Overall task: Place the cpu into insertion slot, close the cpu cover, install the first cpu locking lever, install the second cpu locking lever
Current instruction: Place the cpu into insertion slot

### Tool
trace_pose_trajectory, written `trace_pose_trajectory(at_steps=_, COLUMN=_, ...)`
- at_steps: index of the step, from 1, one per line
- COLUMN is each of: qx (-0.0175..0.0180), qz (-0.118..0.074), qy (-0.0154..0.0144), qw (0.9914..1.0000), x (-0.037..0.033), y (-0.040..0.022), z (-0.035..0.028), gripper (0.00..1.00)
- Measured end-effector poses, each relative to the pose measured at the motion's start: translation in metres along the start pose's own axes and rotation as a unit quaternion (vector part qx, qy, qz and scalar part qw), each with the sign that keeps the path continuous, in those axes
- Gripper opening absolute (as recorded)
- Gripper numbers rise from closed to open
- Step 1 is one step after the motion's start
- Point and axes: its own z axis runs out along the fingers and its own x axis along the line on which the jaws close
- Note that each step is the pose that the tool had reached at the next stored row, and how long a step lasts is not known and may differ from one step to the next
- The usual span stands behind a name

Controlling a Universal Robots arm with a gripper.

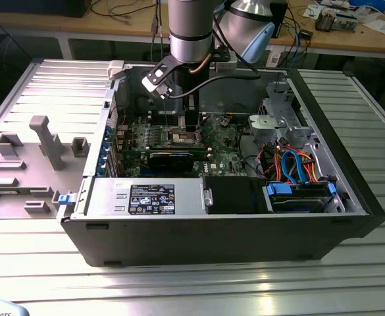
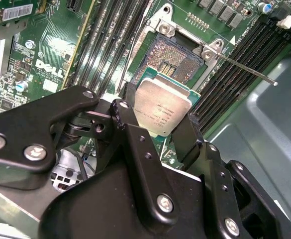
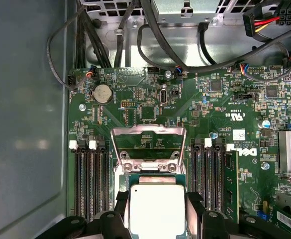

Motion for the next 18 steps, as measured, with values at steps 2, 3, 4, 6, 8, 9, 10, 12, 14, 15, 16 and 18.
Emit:
trace_pose_trajectory(at_steps=2, qx=0.0000, qz=0.000, qy=0.0000, qw=1.00000, x=0.0000, y=0.0000, z=0.0000, gripper=0.54)
trace_pose_trajectory(at_steps=3, qx=0.0000, qz=0.000, qy=0.0000, qw=1.00000, x=0.0000, y=0.0000, z=0.0000, gripper=0.54)
trace_pose_trajectory(at_steps=4, qx=0.0000, qz=0.000, qy=0.0000, qw=1.00000, x=0.0000, y=-0.0003, z=0.0001, gripper=0.54)
trace_pose_trajectory(at_steps=6, qx=0.0000, qz=0.000, qy=0.0000, qw=1.00000, x=0.0003, y=-0.0008, z=0.0013, gripper=0.54)
trace_pose_trajectory(at_steps=8, qx=0.0000, qz=0.000, qy=0.0000, qw=1.00000, x=0.0012, y=-0.0015, z=0.0032, gripper=0.54)
trace_pose_trajectory(at_steps=9, qx=0.0000, qz=0.000, qy=0.0000, qw=1.00000, x=0.0014, y=-0.0016, z=0.0043, gripper=0.54)
trace_pose_trajectory(at_steps=10, qx=0.0001, qz=-0.001, qy=-0.0001, qw=1.00000, x=0.0013, y=-0.0023, z=0.0048, gripper=0.54)
trace_pose_trajectory(at_steps=12, qx=0.0002, qz=-0.005, qy=0.0002, qw=0.99999, x=0.0014, y=-0.0026, z=0.0056, gripper=0.54)
trace_pose_trajectory(at_steps=14, qx=0.0003, qz=-0.012, qy=0.0008, qw=0.99993, x=0.0014, y=-0.0028, z=0.0065, gripper=0.54)
trace_pose_trajectory(at_steps=15, qx=0.0008, qz=-0.021, qy=0.0013, qw=0.99977, x=0.0013, y=-0.0032, z=0.0071, gripper=0.54)
trace_pose_trajectory(at_steps=16, qx=0.0011, qz=-0.032, qy=0.0019, qw=0.99949, x=0.0013, y=-0.0033, z=0.0076, gripper=0.54)
trace_pose_trajectory(at_steps=18, qx=0.0012, qz=-0.036, qy=0.0023, qw=0.99934, x=0.0017, y=-0.0037, z=0.0081, gripper=0.54)
